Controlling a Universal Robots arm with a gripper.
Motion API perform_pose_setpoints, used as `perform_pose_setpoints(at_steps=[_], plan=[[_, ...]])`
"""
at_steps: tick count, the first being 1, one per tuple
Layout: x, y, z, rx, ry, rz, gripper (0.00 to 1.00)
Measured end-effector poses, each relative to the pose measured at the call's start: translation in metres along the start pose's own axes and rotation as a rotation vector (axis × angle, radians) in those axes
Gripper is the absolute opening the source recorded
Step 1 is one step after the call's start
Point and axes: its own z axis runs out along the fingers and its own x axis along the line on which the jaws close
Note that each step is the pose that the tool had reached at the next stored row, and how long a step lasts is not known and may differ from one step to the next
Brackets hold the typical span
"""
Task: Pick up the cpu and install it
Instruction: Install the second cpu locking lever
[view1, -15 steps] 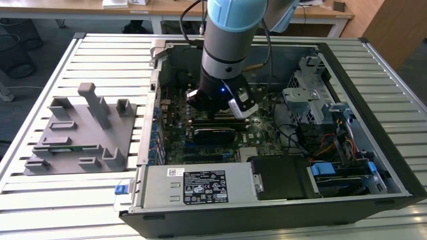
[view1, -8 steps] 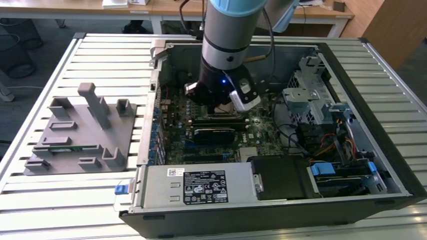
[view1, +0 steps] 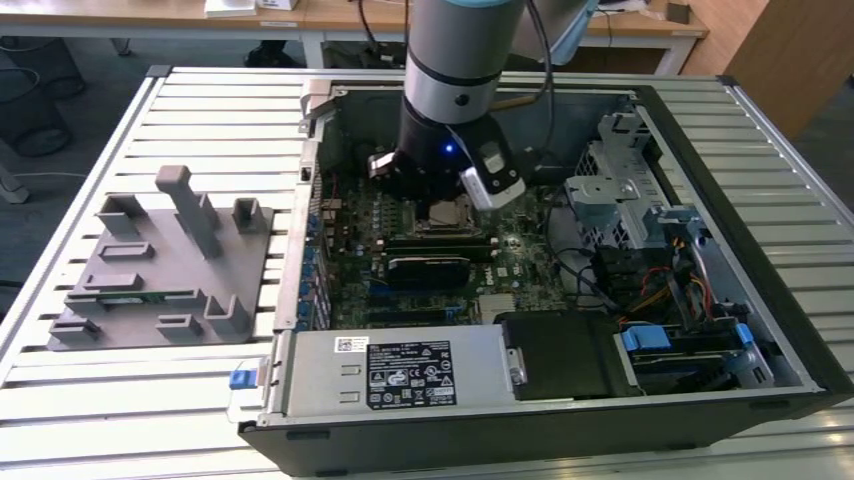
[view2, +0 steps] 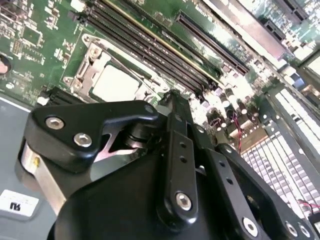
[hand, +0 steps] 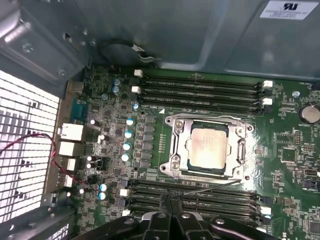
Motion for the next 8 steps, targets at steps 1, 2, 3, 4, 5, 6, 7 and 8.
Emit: perform_pose_setpoints(at_steps=[1,2,3,4,5,6,7,8], plan=[[0.0001,0.0003,-0.0018,-0.0001,0.0003,0.000,0.11],[0.0002,0.0004,-0.0027,-0.0001,0.0009,0.000,0.11],[-0.0002,0.0004,-0.0027,-0.0006,0.0018,0.000,0.11],[-0.0018,0.0004,-0.0028,-0.0008,0.0042,0.001,0.11],[-0.0041,0.0001,-0.0028,-0.0010,0.0069,0.001,0.11],[-0.0065,-0.0002,-0.0024,-0.0012,0.0090,0.002,0.11],[-0.0088,-0.0005,-0.0015,-0.0014,0.0107,0.002,0.11],[-0.0108,-0.0009,-0.0005,-0.0013,0.0125,0.002,0.11]])
